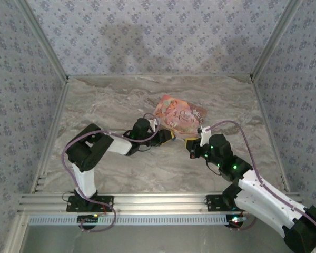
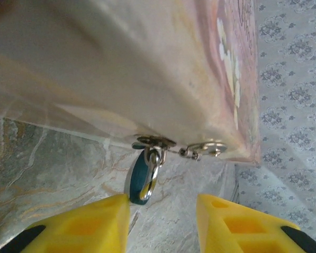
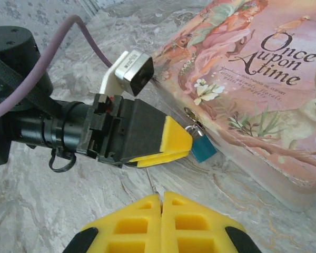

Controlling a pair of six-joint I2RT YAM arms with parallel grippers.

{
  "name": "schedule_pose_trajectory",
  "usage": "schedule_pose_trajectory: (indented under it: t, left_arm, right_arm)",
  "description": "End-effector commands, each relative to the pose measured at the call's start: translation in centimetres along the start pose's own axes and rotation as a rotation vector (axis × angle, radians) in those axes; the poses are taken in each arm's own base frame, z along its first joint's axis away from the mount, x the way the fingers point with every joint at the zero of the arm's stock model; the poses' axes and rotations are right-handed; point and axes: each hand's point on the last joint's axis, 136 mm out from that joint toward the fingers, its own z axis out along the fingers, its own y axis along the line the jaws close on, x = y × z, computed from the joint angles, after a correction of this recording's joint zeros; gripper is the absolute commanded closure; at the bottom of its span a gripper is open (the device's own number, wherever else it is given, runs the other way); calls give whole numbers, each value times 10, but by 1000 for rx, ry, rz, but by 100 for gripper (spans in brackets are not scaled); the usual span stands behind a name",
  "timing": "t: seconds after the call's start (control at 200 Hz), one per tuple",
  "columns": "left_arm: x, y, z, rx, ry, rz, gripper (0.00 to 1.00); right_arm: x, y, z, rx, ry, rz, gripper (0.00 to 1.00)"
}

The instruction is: Unlock the padlock with the key

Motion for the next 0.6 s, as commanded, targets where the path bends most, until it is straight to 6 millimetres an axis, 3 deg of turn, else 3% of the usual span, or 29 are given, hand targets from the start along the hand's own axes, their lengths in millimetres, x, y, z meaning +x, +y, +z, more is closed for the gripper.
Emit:
schedule_pose_trajectory:
  t: [0.0, 0.185, 0.305, 0.51, 0.6]
  left_arm:
    - [26, 41, -12, -126, 48, -108, 62]
    - [28, 30, -40, -144, 0, -103, 61]
    - [23, 9, -63, -140, -46, -79, 61]
    - [-5, -68, -119, -82, -208, -22, 44]
    - [-15, -105, -143, -47, -253, -3, 42]
  right_arm:
    - [-12, 3, -6, 21, -16, -49, 100]
    - [-27, 12, -7, 52, -15, -148, 100]
    - [-39, 25, -6, 54, -26, -243, 100]
    - [-70, 56, -11, 103, -97, -491, 100]
    - [-84, 70, -12, 127, -126, -590, 100]
